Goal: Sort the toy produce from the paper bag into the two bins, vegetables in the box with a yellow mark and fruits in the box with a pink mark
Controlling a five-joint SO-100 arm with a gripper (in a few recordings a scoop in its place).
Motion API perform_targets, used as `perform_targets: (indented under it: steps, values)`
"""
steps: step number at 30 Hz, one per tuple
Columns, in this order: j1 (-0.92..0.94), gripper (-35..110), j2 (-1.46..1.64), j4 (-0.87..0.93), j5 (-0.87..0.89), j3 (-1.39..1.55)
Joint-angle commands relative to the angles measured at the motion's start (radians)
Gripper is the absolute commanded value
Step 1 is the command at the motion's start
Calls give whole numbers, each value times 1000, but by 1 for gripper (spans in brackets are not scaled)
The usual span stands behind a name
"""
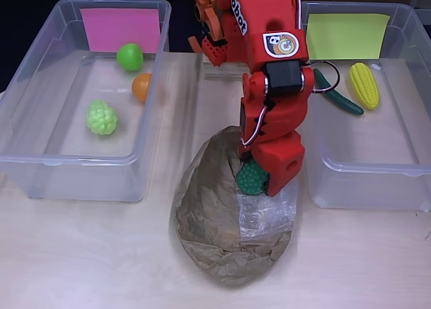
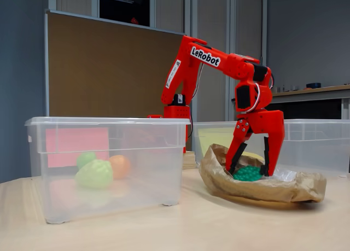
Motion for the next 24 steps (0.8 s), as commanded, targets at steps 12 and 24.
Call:
perform_targets:
  steps: [12,24]
  values:
    - [20,17,101,-35,-195,193]
    - [121,2,268,282,-643,94]
